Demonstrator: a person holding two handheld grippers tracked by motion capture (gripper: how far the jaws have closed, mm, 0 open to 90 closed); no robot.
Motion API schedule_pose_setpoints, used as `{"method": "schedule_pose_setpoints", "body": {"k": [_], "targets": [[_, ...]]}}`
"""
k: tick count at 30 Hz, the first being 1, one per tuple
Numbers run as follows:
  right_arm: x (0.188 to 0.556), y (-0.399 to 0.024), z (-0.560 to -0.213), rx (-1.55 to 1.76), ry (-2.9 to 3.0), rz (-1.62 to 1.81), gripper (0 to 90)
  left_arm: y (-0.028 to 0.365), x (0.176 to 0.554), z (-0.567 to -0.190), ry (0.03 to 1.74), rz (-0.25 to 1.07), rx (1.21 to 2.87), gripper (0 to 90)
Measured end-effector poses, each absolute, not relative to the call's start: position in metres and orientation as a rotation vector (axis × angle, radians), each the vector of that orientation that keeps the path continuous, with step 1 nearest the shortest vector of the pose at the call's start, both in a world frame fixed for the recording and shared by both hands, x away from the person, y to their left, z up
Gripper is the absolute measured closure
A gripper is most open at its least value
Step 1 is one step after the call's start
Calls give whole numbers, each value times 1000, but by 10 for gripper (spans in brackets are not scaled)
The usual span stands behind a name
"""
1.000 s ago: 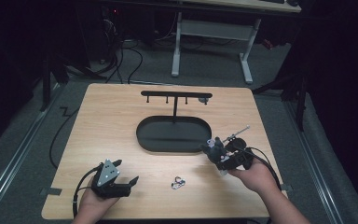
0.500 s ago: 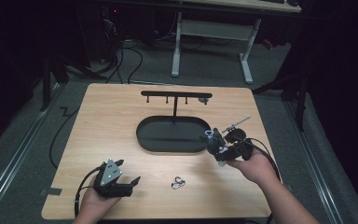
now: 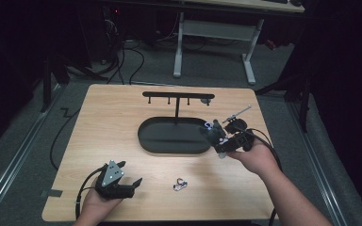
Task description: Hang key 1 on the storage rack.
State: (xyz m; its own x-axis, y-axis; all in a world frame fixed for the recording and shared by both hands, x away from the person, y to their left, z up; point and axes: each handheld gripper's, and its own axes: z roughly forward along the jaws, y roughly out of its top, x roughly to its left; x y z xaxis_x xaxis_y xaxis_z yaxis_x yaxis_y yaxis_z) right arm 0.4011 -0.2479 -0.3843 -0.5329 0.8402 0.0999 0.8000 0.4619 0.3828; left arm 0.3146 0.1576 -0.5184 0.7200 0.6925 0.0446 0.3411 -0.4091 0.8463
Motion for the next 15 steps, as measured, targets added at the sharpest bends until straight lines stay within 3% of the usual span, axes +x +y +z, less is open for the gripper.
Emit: {"method": "schedule_pose_setpoints", "body": {"k": [15], "targets": [[418,-251,-331,1436,2489,675,472,164,308,-513,796,522,2006,144]]}}
